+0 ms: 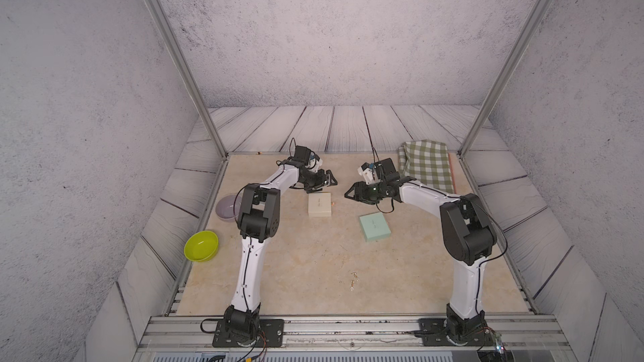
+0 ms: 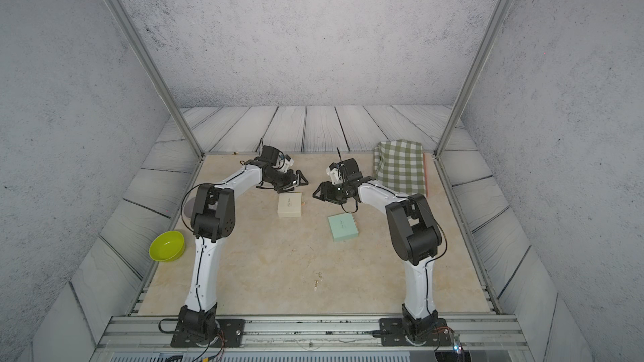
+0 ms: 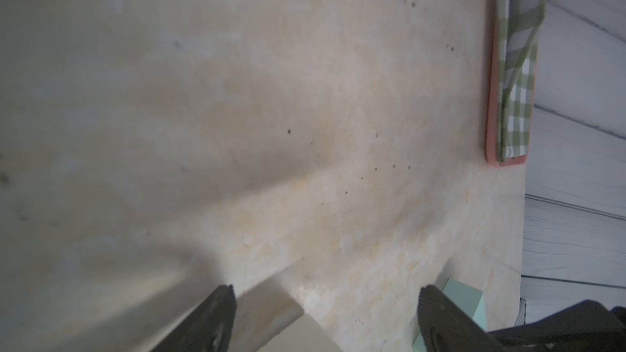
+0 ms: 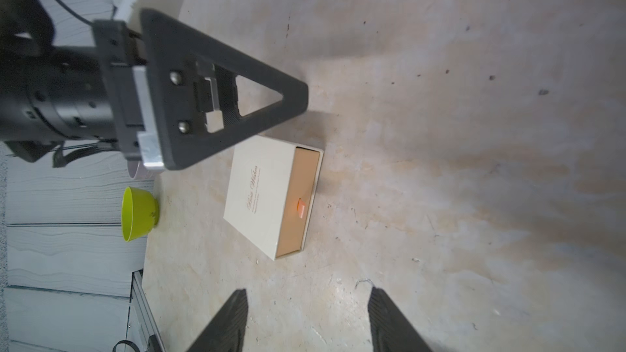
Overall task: Place the earrings into the drawer-style jewelry box
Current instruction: Move the jewelry box to the center of the board.
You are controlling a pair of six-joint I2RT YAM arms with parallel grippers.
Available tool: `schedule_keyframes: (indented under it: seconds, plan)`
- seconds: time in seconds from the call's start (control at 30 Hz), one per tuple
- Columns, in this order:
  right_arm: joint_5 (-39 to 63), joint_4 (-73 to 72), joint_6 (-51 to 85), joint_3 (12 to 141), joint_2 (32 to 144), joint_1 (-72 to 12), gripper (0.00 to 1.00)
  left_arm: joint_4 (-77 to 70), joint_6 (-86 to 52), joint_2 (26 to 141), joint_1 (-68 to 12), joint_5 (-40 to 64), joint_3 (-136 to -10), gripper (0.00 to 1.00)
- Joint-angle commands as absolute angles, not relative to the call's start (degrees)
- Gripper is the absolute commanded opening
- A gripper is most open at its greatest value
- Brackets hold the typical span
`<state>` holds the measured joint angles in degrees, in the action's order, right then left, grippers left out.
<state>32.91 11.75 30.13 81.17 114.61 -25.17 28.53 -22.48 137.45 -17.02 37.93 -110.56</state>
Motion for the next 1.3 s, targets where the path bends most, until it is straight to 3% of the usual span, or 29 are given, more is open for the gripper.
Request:
schedule_keyframes:
  seconds: [0.0, 0.37, 0.9, 1.27]
  plan:
    - [32.81, 13.00, 28.54, 79.08, 112.76, -24.90, 0.60, 28.61, -21.32, 135.97, -18.09, 41.02, -108.95, 0.88]
    - [33.55, 10.59, 29.09, 72.46, 109.38, -24.47, 0.60, 20.74, -23.28, 126.54, -19.30, 43.15, -90.55, 0.88]
    - [30.96, 11.92, 26.47, 62.16, 99.95, -27.50, 0.57, 18.45, -26.24, 120.33, -25.22, 46.41, -80.53, 0.87]
    - [24.79, 14.16, 24.33, 59.06, 99.14, -34.89, 0.56, 19.56, -29.08, 105.73, -20.57, 39.61, -74.37, 0.88]
